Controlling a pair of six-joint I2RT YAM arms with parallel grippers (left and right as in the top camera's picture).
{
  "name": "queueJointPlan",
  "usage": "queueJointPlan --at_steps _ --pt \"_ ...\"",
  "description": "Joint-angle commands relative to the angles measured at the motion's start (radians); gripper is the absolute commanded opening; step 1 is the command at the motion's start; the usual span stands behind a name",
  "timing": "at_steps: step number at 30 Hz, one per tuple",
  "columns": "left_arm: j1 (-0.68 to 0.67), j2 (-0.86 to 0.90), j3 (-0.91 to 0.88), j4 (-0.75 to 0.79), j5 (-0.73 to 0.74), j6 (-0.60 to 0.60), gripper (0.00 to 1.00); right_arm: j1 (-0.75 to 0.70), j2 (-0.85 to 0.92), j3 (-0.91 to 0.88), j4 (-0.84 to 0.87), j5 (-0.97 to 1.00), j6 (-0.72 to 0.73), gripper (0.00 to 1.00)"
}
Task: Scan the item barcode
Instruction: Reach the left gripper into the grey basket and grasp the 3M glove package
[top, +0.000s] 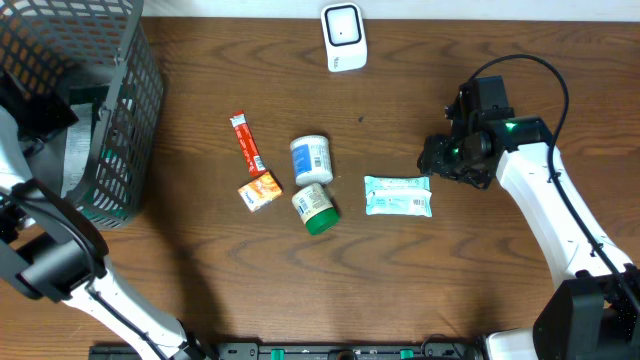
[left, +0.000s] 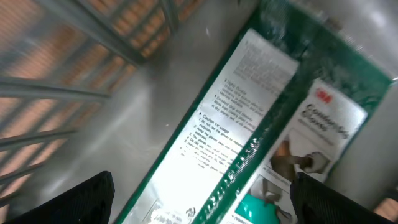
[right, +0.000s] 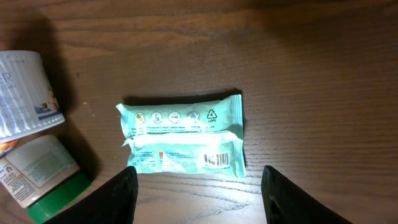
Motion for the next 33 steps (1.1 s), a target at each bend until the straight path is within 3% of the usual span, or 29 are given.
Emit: queueJointPlan --at_steps 1,15,20,24,28,33 --pt "0.013 0.048 0.004 -0.012 0.02 0.018 0.91 0.008 0.001 -0.006 0.0 0.006 -0.014 0.6" --pt "0.034 0.199 -0.036 -0.051 0.027 0.031 0.92 0.008 0.001 -0.006 -0.001 0.006 -0.011 0.6" --pt "0.034 0.251 -0.037 -0.09 0.176 0.032 0.91 0.008 0.001 -0.006 0.008 0.006 -0.01 0.59" --pt "0.034 0.249 -0.037 -0.114 0.263 0.031 0.78 0.008 0.001 -0.006 0.012 0.006 -0.01 0.59" --pt "0.035 0.234 -0.037 -0.13 0.271 0.032 0.48 0.009 0.001 -0.006 0.012 0.006 -0.01 0.59" --pt "0.041 0.21 -0.036 -0.134 0.277 0.031 0.3 0.014 0.001 -0.006 0.014 0.006 -0.01 0.59"
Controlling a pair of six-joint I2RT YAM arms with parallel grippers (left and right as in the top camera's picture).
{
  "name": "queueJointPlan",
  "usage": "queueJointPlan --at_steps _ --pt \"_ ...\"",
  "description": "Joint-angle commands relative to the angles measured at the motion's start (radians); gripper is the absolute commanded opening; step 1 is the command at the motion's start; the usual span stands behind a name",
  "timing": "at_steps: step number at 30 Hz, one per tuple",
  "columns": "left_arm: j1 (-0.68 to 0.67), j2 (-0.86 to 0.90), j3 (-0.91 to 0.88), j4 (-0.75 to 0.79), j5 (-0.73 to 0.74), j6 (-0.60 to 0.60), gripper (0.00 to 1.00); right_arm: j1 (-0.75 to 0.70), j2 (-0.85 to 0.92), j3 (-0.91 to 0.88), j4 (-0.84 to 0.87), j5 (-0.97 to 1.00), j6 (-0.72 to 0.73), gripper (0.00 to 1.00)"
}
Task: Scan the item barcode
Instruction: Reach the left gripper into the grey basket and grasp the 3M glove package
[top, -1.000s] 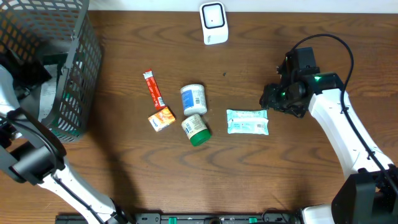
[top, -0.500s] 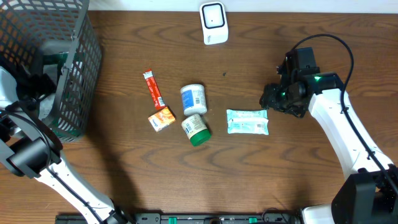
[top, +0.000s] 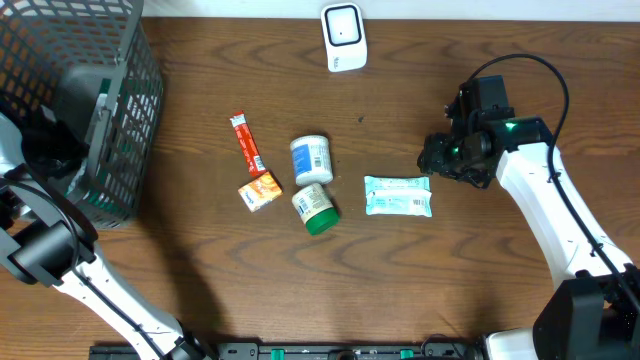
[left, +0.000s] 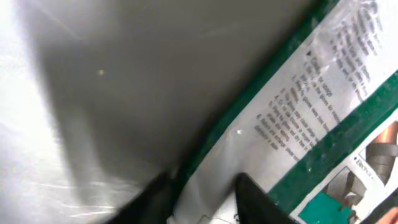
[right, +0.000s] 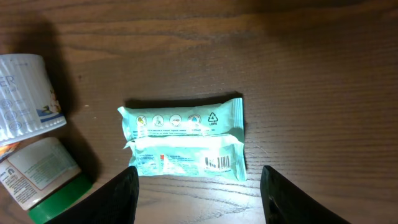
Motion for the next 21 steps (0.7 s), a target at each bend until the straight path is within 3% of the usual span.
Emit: queueJointPlan --at_steps 1,7,16,19,21 --pt "0.0 0.04 -0.037 -0.014 0.063 0.0 0.3 0.013 0.001 -0.006 0.003 0.006 -0.011 0.59" --pt "0.007 -0.011 -0.035 -0.013 0.143 0.0 0.29 0.014 0.001 -0.006 0.006 0.006 -0.011 0.59" --pt "0.006 -0.028 -0.039 -0.07 0.135 0.004 0.29 0.014 0.001 -0.006 0.006 0.005 0.009 0.59" --pt "0.004 -0.028 -0.051 -0.077 0.135 0.004 0.43 0.014 0.001 -0.006 0.006 0.005 0.016 0.59" --pt "0.004 -0.028 -0.069 -0.074 0.132 0.004 0.44 0.014 0.001 -0.006 0.006 0.005 0.016 0.59"
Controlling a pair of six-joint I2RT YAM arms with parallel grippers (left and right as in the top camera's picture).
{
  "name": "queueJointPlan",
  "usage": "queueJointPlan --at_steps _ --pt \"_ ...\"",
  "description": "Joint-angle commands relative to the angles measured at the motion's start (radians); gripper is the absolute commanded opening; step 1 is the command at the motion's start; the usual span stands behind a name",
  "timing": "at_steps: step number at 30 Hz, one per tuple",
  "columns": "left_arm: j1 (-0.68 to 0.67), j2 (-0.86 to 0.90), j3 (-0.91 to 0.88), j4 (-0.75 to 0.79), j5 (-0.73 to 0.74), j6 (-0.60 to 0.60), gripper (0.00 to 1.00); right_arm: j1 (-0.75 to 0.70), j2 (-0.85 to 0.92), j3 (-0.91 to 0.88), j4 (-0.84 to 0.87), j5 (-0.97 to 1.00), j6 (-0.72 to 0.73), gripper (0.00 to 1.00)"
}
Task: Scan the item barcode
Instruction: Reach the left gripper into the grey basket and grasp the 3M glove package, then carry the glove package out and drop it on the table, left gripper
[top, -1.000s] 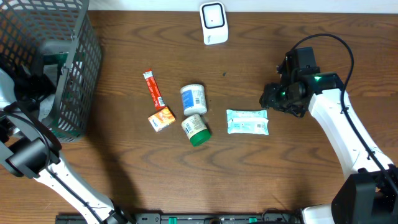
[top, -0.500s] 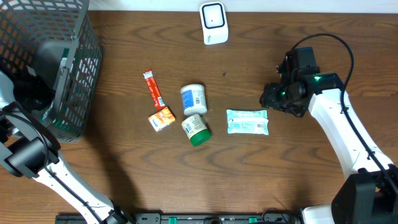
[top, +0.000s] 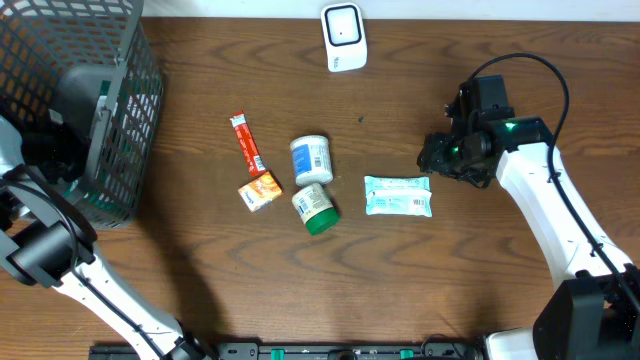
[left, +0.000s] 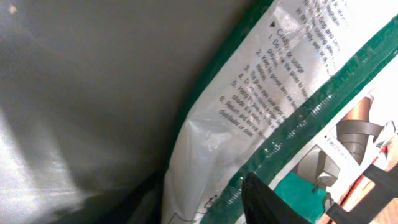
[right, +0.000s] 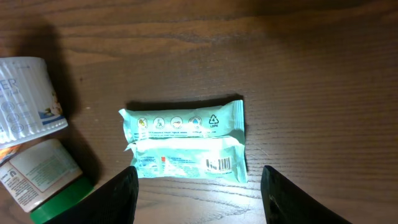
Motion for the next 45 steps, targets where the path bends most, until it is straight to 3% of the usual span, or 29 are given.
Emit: queueJointPlan --at_steps 1,7,8,11,12,18,23,31,37,45 --pt "-0.004 -0.021 -0.06 -0.013 0.017 0.004 0.44 0.014 0.001 -0.006 0.0 0.005 0.011 0.59" --pt "-0.009 -0.021 -0.149 0.064 0.027 0.003 0.43 0.014 0.001 -0.006 0.0 0.005 0.011 0.59" --pt "-0.009 -0.021 -0.149 0.067 0.043 0.003 0.38 0.014 0.001 -0.006 0.0 0.006 0.01 0.6" --pt "-0.008 -0.023 -0.142 0.073 0.139 0.003 0.11 0.014 0.001 -0.006 -0.001 0.005 0.01 0.6" --pt "-0.007 -0.023 -0.133 0.072 0.174 0.003 0.08 0.014 0.001 -0.006 -0.001 0.005 0.01 0.6" --pt "-0.006 -0.053 -0.086 0.067 0.242 -0.065 0.08 0.014 0.001 -0.006 -0.001 0.005 0.01 0.59" --pt "-0.003 -0.189 -0.078 0.138 0.234 -0.145 0.07 0.014 0.001 -0.006 -0.001 0.005 0.01 0.6" --pt "-0.001 -0.475 -0.078 0.242 0.092 -0.292 0.07 0.014 0.001 -0.006 0.007 0.005 0.011 0.6" --pt "-0.001 -0.7 -0.078 0.307 -0.031 -0.327 0.07 0.014 0.001 -0.006 0.007 0.005 0.01 0.6" --pt "-0.039 -0.999 -0.078 0.272 0.011 -0.411 0.07 0.013 0.001 -0.006 0.029 0.005 0.01 0.61"
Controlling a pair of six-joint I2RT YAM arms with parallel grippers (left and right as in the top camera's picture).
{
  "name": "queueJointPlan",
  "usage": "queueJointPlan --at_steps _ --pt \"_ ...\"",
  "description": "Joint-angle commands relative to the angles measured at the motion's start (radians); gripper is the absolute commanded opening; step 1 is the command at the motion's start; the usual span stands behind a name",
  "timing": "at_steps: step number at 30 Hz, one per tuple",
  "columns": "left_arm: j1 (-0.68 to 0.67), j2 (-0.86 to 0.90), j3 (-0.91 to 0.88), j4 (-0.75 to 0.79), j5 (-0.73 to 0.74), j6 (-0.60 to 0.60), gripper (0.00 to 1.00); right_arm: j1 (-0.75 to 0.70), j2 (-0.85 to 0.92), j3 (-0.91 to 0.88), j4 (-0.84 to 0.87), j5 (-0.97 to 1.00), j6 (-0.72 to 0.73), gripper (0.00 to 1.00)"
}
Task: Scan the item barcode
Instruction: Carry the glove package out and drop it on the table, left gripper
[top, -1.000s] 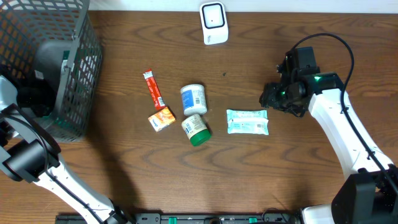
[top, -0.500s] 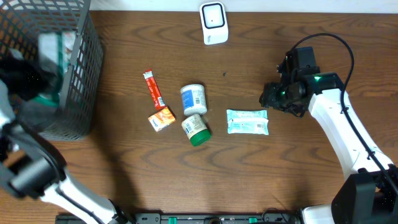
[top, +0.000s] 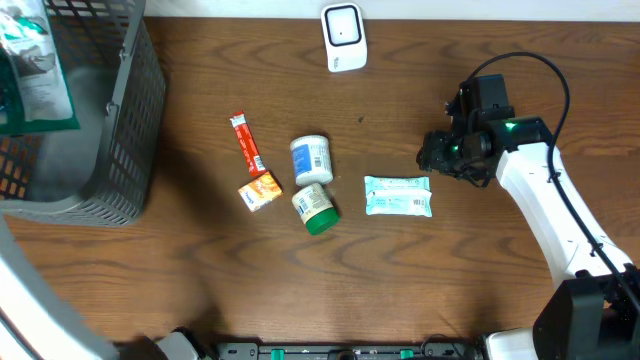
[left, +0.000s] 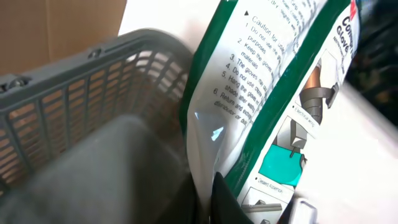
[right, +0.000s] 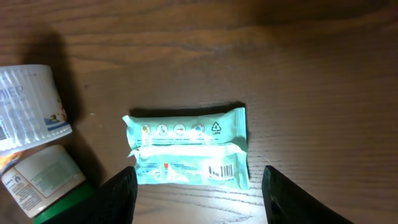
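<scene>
A green-and-white glove package (left: 273, 93) hangs over the grey basket (left: 93, 68), pinched at its edge by my left gripper (left: 208, 196), which is shut on it. From overhead the package (top: 30, 70) shows at the top left, above the basket (top: 110, 130); the left gripper itself is hidden there. The white scanner (top: 343, 38) stands at the table's back edge. My right gripper (right: 199, 205) is open, hovering over a teal bar (right: 189, 146) whose barcode faces up.
Mid-table lie a red stick pack (top: 246, 143), an orange packet (top: 260, 190), a white bottle (top: 311, 159) and a green-capped jar (top: 316, 209). The teal bar (top: 398, 195) lies right of them. The right arm (top: 540, 200) reaches in from the right side.
The left gripper, then down inside the basket and shut on the glove package, now holds it up above the basket rim. The right gripper has barely moved.
At first the left gripper was open above the glove package lying in the basket. Then its jaws were at the package's edge, then shut on it, and now the package is raised out of the basket. The right gripper stayed open over the teal bar.
</scene>
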Motion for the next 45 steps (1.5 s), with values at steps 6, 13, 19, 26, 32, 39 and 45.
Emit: queueJointPlan --at_steps 6,13,19,26,32,39,45 --pt "-0.222 -0.216 0.012 -0.225 0.026 -0.049 0.08 0.0 0.001 -0.006 0.009 0.006 0.002 0.6" --pt "-0.597 -0.167 -0.065 -0.307 0.025 -0.097 0.07 -0.2 -0.063 0.043 -0.017 -0.129 -0.032 0.72" --pt "-0.853 -0.037 -0.139 -0.256 0.006 -0.163 0.07 -0.42 -0.112 0.062 -0.09 -0.227 -0.062 0.78" --pt "-1.131 0.189 -0.151 -0.164 -0.01 -0.216 0.07 -0.575 -0.112 0.06 -0.191 -0.237 -0.129 0.79" --pt "-1.315 0.403 -0.151 -0.065 -0.077 -0.277 0.07 -0.582 -0.112 0.06 -0.191 -0.238 -0.129 0.8" --pt "-1.399 0.588 -0.151 -0.017 -0.077 -0.291 0.07 -0.581 -0.112 0.06 -0.191 -0.238 -0.129 0.79" --pt "-1.403 0.634 -0.151 -0.014 -0.077 -0.29 0.17 -0.57 -0.112 0.059 -0.191 -0.237 -0.129 0.79"
